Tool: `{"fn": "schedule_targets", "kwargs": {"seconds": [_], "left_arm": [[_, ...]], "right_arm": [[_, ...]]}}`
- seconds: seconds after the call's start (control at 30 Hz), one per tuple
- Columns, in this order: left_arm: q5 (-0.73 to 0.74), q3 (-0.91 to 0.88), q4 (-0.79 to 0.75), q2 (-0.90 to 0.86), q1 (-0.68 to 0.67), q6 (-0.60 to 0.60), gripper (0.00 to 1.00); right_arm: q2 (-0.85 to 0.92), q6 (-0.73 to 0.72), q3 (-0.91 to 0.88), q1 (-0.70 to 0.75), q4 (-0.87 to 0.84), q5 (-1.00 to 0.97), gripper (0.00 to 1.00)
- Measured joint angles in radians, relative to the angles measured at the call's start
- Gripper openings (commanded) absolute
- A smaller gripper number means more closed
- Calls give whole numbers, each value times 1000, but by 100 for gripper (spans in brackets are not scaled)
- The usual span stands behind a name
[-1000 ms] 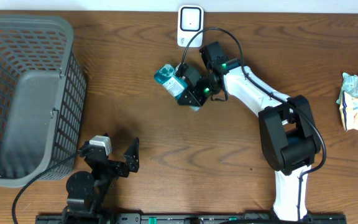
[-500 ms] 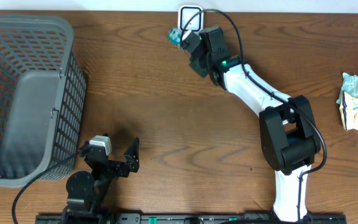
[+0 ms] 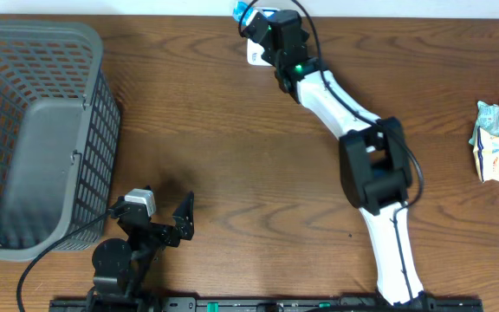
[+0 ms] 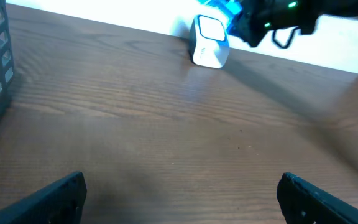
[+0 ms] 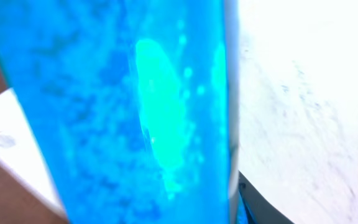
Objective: Scan the item barcode
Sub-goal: 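Hold the bottle's label against the white scanner, then carry the bottle to the right table edge and release it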
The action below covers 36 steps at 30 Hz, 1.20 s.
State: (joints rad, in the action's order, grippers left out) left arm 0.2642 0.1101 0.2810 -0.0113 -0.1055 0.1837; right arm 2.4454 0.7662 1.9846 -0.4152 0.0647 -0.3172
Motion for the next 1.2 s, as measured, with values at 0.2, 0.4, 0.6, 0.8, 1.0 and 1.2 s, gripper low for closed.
{"fn": "schedule_targets", "kwargs": {"seconds": [0.2,0.4,0.6,0.8,1.0,1.2], "left_arm": [[0,0,0,0,0,0,98],[0,0,0,0,0,0,98],[0,0,0,0,0,0,98],[0,0,0,0,0,0,98],[0,0,0,0,0,0,98],[0,0,0,0,0,0,98]], "right_arm": [[63,56,58,1,-5,-43,6],[64,75,58,13,-4,-86,5],[53,37,63,24,138,-152,4],[-52,-96,63,96,406,-143,1],[-151,-183,69,283,554,-135,2],[-156,-237,24,500,611,-121,6]]}}
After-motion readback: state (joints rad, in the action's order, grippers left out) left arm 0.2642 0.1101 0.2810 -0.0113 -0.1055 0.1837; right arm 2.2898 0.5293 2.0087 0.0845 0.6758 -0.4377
